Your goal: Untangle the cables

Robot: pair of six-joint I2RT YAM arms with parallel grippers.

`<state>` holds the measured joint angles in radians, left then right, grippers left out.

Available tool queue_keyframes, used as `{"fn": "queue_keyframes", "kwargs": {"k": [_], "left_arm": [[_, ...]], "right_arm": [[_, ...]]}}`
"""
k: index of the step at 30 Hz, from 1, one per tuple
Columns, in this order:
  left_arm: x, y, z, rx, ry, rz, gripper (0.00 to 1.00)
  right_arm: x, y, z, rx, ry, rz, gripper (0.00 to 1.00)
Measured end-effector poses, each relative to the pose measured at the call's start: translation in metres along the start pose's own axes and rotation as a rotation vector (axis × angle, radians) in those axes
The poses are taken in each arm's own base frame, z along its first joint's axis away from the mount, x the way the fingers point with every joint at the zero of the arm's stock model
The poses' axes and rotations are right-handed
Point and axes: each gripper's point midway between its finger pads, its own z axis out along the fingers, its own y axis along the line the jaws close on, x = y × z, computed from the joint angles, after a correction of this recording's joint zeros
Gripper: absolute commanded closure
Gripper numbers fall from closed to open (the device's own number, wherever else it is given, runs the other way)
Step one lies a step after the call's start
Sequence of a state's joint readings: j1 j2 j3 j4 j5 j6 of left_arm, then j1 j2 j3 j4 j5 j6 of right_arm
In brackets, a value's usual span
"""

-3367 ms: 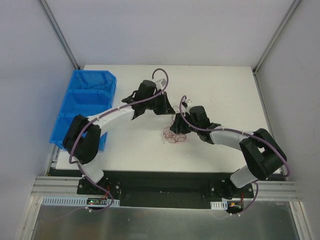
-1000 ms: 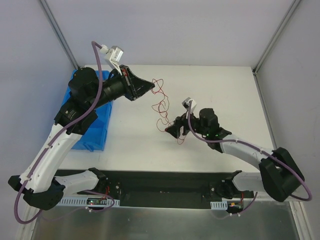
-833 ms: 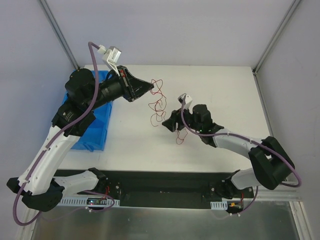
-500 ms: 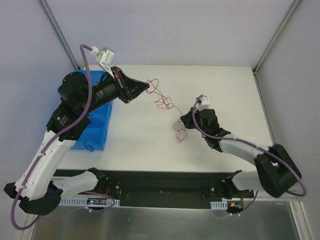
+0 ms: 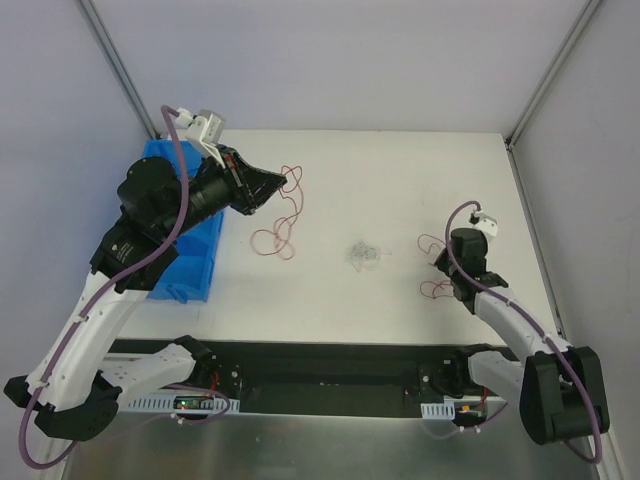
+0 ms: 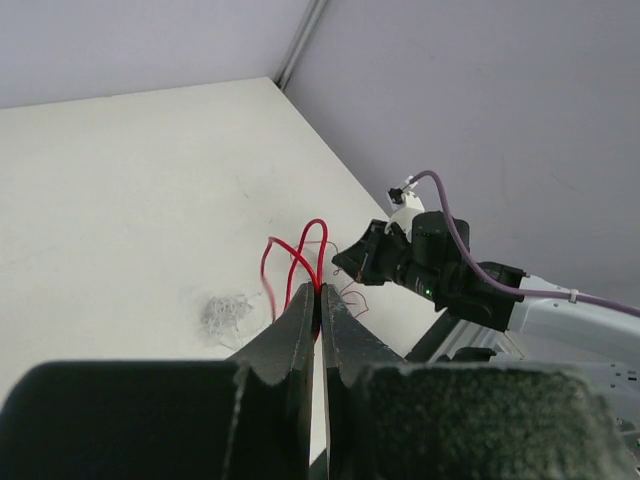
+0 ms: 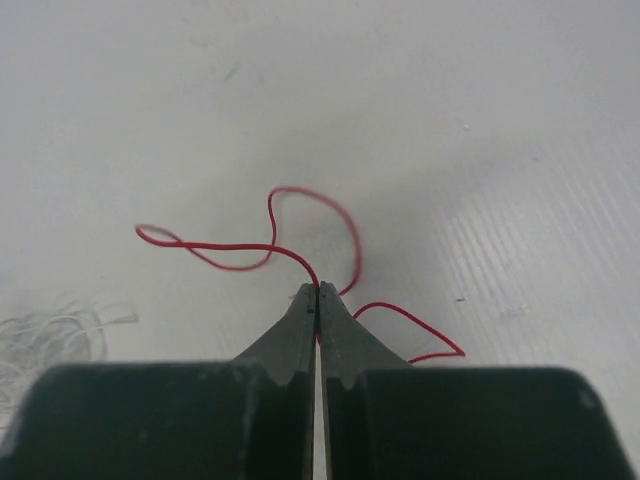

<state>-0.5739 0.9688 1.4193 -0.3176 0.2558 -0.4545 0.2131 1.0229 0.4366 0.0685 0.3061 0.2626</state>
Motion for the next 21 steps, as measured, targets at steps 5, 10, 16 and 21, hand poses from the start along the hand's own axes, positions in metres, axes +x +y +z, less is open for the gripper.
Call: {"fn": "queue_keyframes", "kwargs": {"k": [5,10,16,21], "left_arm": [[0.008,0.009,0.000,-0.035,0.025,-0.007,1.00],[0.001,0.009,-0.009,-0.047,-0.004,-0.001,1.00],[0.008,0.012,-0.001,-0.047,0.026,-0.013,1.00],[0.043,0.022,0.022,-0.024,0.150,-0.052,1.00]], "right_arm": [[0.013,-0.027,0.008,0.111,0.080,-0.001,1.00],[0.014,-0.024,0.009,0.078,0.117,-0.028,0.66],[0.006,0.018,0.002,-0.080,0.154,-0.111,0.40],[0.006,0.064,-0.020,-0.284,0.188,-0.215,0.29]]}}
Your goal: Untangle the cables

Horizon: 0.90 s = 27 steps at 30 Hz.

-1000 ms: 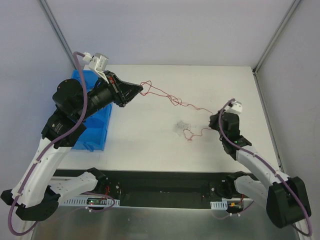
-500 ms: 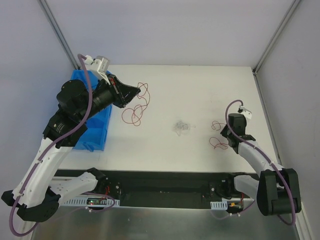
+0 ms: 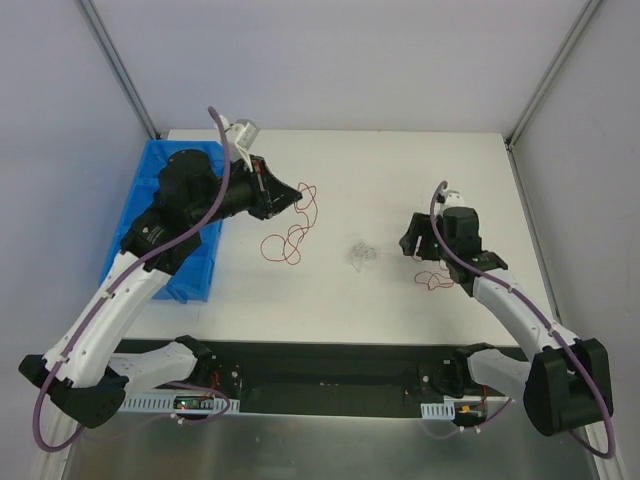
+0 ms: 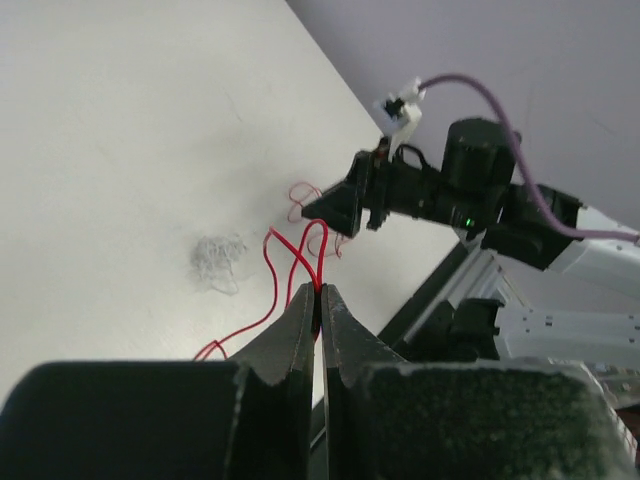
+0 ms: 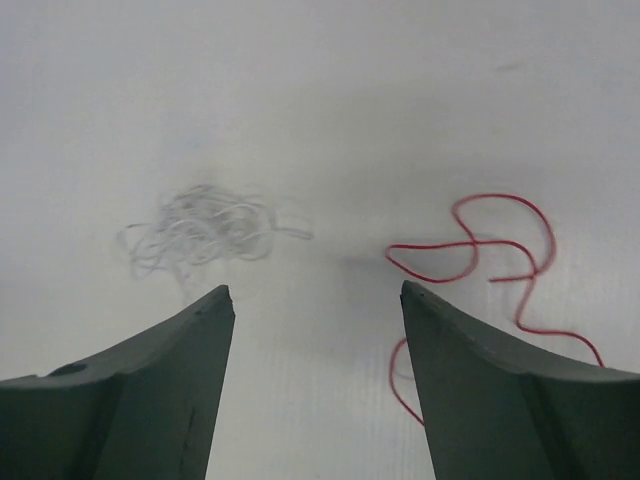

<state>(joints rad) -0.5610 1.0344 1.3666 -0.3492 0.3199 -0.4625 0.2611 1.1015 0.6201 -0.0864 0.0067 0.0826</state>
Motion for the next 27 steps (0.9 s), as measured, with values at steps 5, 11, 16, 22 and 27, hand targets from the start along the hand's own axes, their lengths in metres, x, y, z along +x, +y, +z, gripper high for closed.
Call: {"fn": "queue_keyframes", "kwargs": {"k": [5,11,16,22,27], "left_arm": [[0.047,0.012,0.029,0.053,0.167,-0.075,1.00],[0.101,0.024,0.046,0.105,0.320,-0.184,1.00],[0.114,0.022,0.046,0.143,0.353,-0.222,1.00],[0.109,0.013,0.047,0.197,0.342,-0.223,1.00],[0.107,0.009,0.047,0.219,0.336,-0.219,1.00]], "right_arm": [[-0.027,0.080,-0.018,-0.373,-0.070,-0.093,0.27],[-0.035,0.158,-0.051,-0.772,-0.142,-0.123,0.29],[-0.021,0.200,-0.075,-0.952,-0.118,-0.140,0.32],[-0.006,0.218,-0.086,-0.995,-0.104,-0.148,0.46],[0.011,0.229,-0.078,-0.994,-0.057,-0.157,0.88]]}}
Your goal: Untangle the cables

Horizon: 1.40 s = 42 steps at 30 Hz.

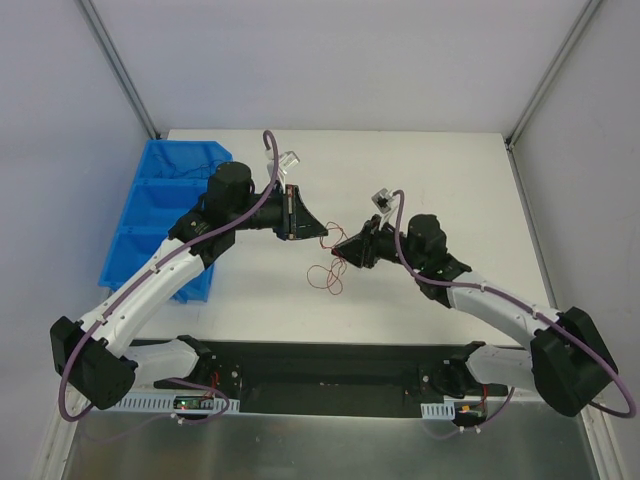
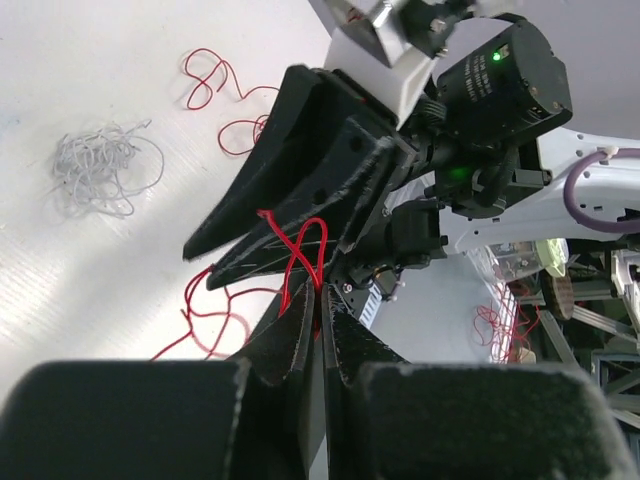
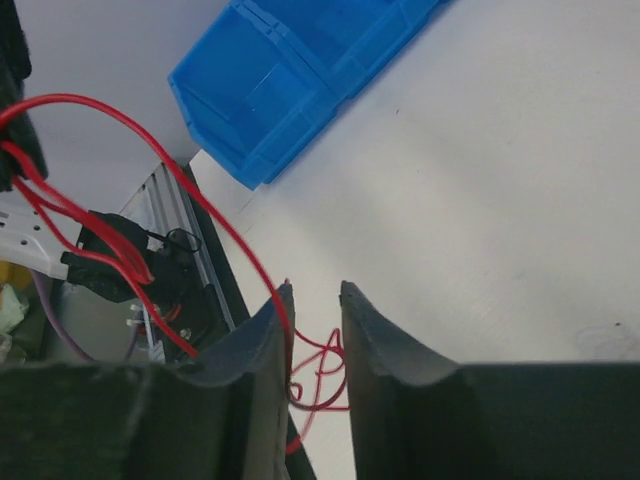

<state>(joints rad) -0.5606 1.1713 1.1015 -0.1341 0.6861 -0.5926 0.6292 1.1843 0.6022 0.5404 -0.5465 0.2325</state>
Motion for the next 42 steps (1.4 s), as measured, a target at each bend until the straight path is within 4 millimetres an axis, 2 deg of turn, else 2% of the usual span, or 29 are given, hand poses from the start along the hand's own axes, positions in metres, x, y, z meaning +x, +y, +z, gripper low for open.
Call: {"fn": "queue_keyframes", "kwargs": {"k": [1,2,3,5,7,10,13,17,18,20,23,26,31,34,37,39,40,41,42], "left_arm": [[0.000,-0.001,0.000,0.003,0.001,0.001,1.00],[0.000,-0.001,0.000,0.006,0.002,0.002,1.00],[0.000,-0.001,-0.001,0.006,0.001,0.002,0.95],[-0.002,0.002,-0.002,0.000,-0.004,0.007,0.58],[-0.006,0.011,-0.006,-0.037,-0.025,0.028,0.31],[-0.013,0.030,-0.022,-0.157,-0.082,0.043,0.14],[-0.020,0.033,-0.041,-0.222,-0.154,0.074,0.14],[-0.010,0.030,-0.049,-0.212,-0.171,0.081,0.29],[-0.004,0.031,-0.046,-0.191,-0.161,0.067,0.30],[0.009,0.036,-0.039,-0.156,-0.130,0.036,0.23],[0.038,0.046,-0.019,-0.111,-0.047,-0.024,0.21],[0.054,0.039,0.000,-0.058,0.022,-0.039,0.22],[0.055,0.025,0.026,0.021,0.064,-0.024,0.20],[0.048,0.024,0.032,0.031,0.051,-0.022,0.09],[0.039,0.022,0.036,0.030,0.034,-0.014,0.09],[0.033,0.021,0.038,0.030,0.023,-0.003,0.17],[0.029,0.020,0.040,0.030,0.017,0.003,0.25],[0.025,0.019,0.041,0.030,0.012,0.011,0.38],[0.022,0.018,0.043,0.033,0.010,0.020,0.56]], "right_arm": [[0.003,0.000,0.002,0.001,0.008,0.003,0.99],[0.006,0.001,0.003,0.001,0.014,0.007,1.00],[0.007,0.003,0.004,-0.001,0.017,0.010,1.00],[0.006,0.006,0.005,-0.002,0.015,0.027,1.00],[0.003,0.010,0.004,0.012,0.009,0.062,1.00],[-0.009,0.012,-0.004,0.068,-0.042,0.150,1.00],[-0.024,0.015,-0.014,0.108,-0.110,0.224,1.00],[-0.032,0.012,-0.025,0.166,-0.171,0.289,1.00],[-0.032,0.009,-0.027,0.183,-0.182,0.303,1.00],[-0.031,0.005,-0.030,0.211,-0.191,0.324,1.00],[-0.031,0.001,-0.033,0.242,-0.204,0.342,1.00],[-0.030,-0.001,-0.035,0.257,-0.205,0.348,1.00],[-0.025,-0.003,-0.035,0.268,-0.189,0.355,1.00],[-0.022,-0.003,-0.036,0.267,-0.175,0.355,1.00],[-0.020,0.000,-0.035,0.250,-0.161,0.350,1.00],[-0.019,0.005,-0.035,0.228,-0.149,0.344,1.00],[-0.019,0.007,-0.034,0.216,-0.145,0.342,1.00],[-0.020,0.008,-0.034,0.208,-0.144,0.340,1.00],[-0.020,0.010,-0.034,0.198,-0.141,0.337,1.00]]}}
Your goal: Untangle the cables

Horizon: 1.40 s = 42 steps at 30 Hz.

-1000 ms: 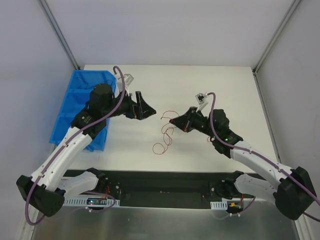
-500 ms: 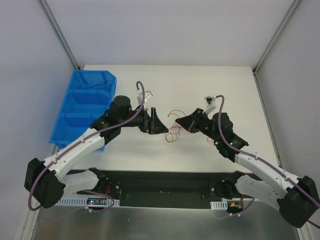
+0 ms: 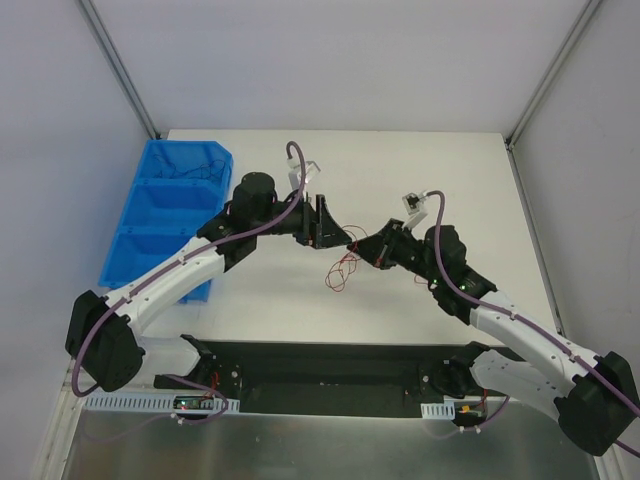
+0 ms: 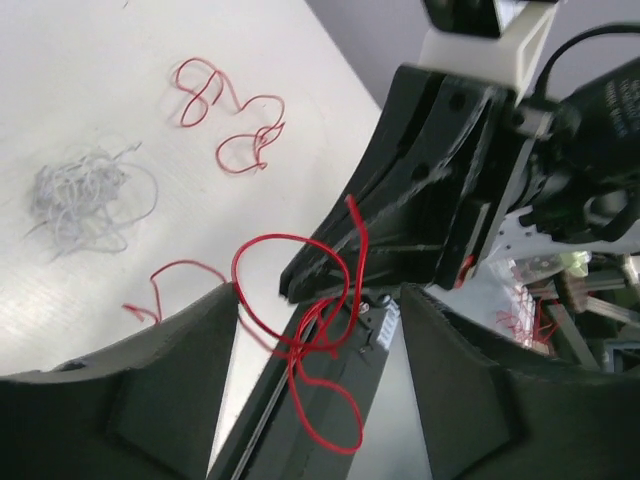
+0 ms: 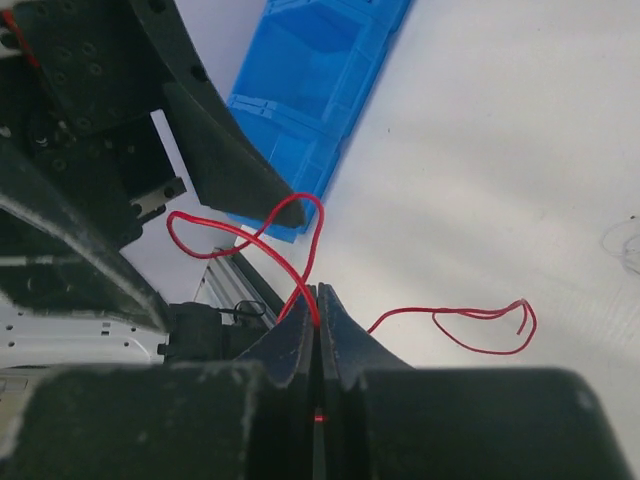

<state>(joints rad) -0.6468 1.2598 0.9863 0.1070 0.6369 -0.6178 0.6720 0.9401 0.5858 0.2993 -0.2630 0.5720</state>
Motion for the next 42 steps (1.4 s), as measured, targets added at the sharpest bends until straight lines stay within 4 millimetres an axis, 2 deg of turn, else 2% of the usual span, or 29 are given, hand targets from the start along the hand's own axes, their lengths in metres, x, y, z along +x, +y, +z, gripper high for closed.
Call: {"fn": "queue_keyframes", "kwargs": {"k": [1,3,4,7,8,12,15,19,24,27,30,32,35,36,39,42], "left_arm": [[-0.004,-0.002,0.002,0.005,-0.001,0.009,0.74],[-0.011,-0.005,0.005,0.015,-0.001,0.032,0.98],[-0.014,-0.007,0.006,0.018,0.000,0.042,1.00],[-0.024,-0.010,0.005,0.006,0.005,0.067,1.00],[-0.028,-0.010,0.002,-0.006,0.005,0.078,1.00],[-0.043,-0.003,-0.015,-0.071,-0.022,0.108,1.00],[-0.061,0.003,-0.037,-0.152,-0.060,0.112,1.00],[-0.095,0.007,-0.082,-0.316,-0.170,0.158,1.00],[-0.144,-0.003,-0.154,-0.530,-0.304,0.249,1.00],[-0.173,0.003,-0.197,-0.688,-0.379,0.285,1.00],[-0.182,0.040,-0.231,-0.864,-0.402,0.234,1.00],[-0.183,0.076,-0.252,-0.988,-0.401,0.158,1.00],[-0.181,0.137,-0.270,-1.117,-0.385,0.042,1.00],[-0.176,0.161,-0.274,-1.149,-0.375,-0.009,1.00],[-0.152,0.218,-0.292,-1.257,-0.346,-0.160,1.00],[-0.116,0.256,-0.318,-1.380,-0.360,-0.310,1.00]], "right_arm": [[0.001,0.002,0.000,-0.010,0.006,-0.005,1.00],[0.002,0.004,-0.001,-0.022,0.016,-0.012,0.99],[0.002,0.006,-0.001,-0.028,0.020,-0.018,1.00],[0.000,0.008,-0.001,-0.033,0.025,-0.048,0.96],[-0.002,0.010,-0.001,-0.031,0.029,-0.072,0.89],[-0.015,0.020,0.000,-0.034,0.025,-0.158,0.42],[-0.025,0.025,0.003,-0.011,0.044,-0.244,0.25],[-0.047,0.013,0.006,0.120,0.035,-0.367,0.20],[-0.069,-0.021,-0.006,0.349,-0.006,-0.459,0.07],[-0.073,-0.050,-0.014,0.470,-0.026,-0.506,0.07],[-0.069,-0.080,-0.024,0.583,-0.013,-0.554,0.07],[-0.067,-0.097,-0.028,0.634,-0.009,-0.574,0.07],[-0.061,-0.116,-0.032,0.666,-0.001,-0.574,0.07],[-0.058,-0.120,-0.033,0.665,0.001,-0.570,0.07],[-0.050,-0.130,-0.038,0.666,-0.001,-0.565,0.08],[-0.051,-0.131,-0.040,0.659,-0.024,-0.564,0.08]]}}
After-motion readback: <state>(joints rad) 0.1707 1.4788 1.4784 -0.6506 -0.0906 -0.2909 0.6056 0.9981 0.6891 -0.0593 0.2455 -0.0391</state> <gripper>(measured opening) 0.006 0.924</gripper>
